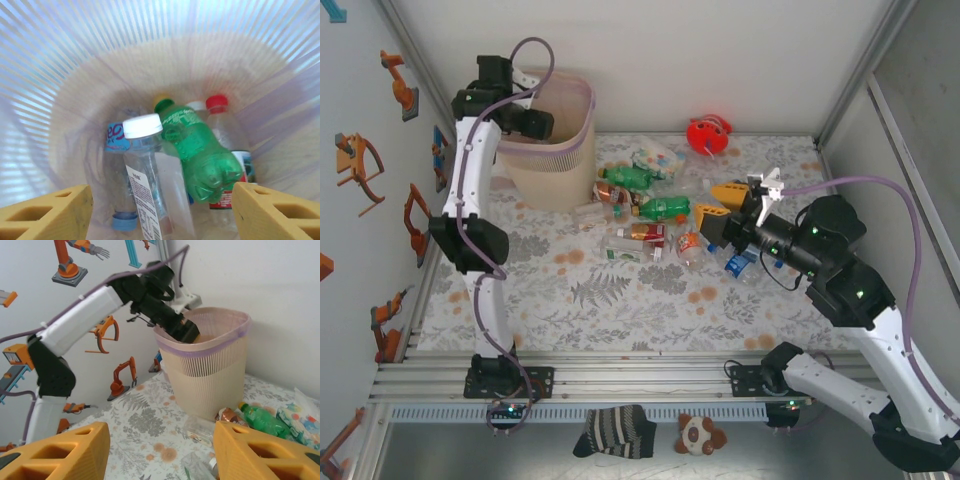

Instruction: Put the plastic bottles in the bin

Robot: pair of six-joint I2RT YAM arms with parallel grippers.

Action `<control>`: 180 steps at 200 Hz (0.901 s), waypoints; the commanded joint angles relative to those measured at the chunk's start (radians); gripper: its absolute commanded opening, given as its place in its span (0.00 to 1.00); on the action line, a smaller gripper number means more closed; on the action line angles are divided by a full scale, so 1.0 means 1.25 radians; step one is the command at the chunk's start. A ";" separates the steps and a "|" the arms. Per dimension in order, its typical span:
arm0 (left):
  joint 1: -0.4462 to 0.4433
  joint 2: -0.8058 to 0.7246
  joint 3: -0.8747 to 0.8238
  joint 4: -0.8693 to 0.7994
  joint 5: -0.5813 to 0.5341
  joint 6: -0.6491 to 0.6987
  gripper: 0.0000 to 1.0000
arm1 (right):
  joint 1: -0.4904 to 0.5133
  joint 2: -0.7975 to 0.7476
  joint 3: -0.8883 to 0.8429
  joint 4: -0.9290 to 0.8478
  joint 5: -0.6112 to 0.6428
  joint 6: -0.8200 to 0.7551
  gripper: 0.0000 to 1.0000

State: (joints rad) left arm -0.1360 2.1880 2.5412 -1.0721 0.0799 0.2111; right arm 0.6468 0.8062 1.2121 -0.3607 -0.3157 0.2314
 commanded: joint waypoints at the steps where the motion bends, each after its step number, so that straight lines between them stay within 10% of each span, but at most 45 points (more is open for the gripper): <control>1: 0.002 -0.051 0.020 0.006 0.038 -0.021 0.73 | 0.003 -0.003 -0.004 -0.008 0.027 -0.005 0.56; 81: 0.002 -0.178 -0.046 0.017 0.193 -0.045 0.72 | 0.003 0.061 0.029 -0.234 0.417 0.027 0.56; 180: 0.002 -0.498 -0.564 0.344 0.309 -0.155 0.73 | -0.007 0.151 -0.066 -0.252 0.517 0.053 0.57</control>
State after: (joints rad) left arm -0.1360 1.6695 1.9873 -0.8265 0.4217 0.0654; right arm 0.6453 0.9718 1.1564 -0.6540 0.2817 0.2726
